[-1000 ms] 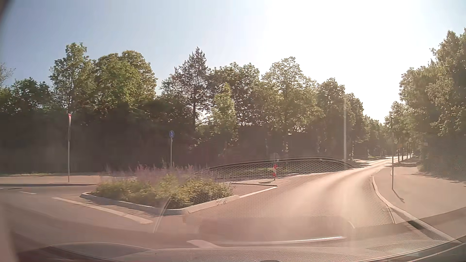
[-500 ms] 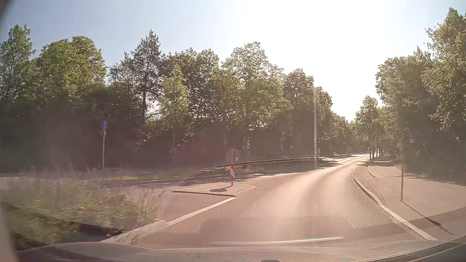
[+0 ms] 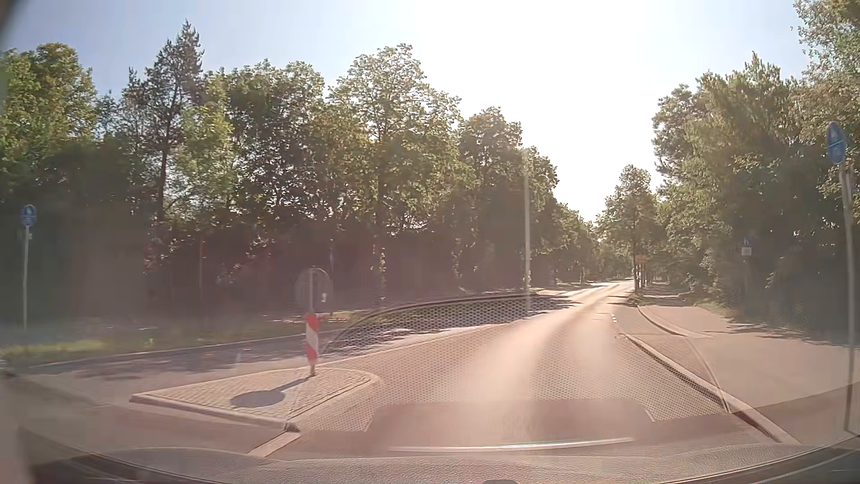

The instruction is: Follow the waypoints while adhering to traffic rules and regulations

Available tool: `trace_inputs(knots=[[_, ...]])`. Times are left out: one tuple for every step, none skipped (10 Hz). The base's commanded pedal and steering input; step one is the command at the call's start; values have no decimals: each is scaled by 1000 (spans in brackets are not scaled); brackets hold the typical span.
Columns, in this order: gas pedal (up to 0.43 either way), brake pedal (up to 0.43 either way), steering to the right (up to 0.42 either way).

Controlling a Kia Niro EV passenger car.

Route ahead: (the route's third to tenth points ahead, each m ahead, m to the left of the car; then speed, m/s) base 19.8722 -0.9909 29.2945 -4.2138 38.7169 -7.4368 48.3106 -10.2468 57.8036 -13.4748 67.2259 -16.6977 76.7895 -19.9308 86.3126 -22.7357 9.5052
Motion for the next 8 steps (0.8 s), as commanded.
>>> trace_inputs(knots=[[319, 12, 113], [319, 12, 113], [319, 12, 111], [331, 12, 107], [331, 12, 100], [350, 12, 90], [350, 12, 78], [350, 12, 67]])
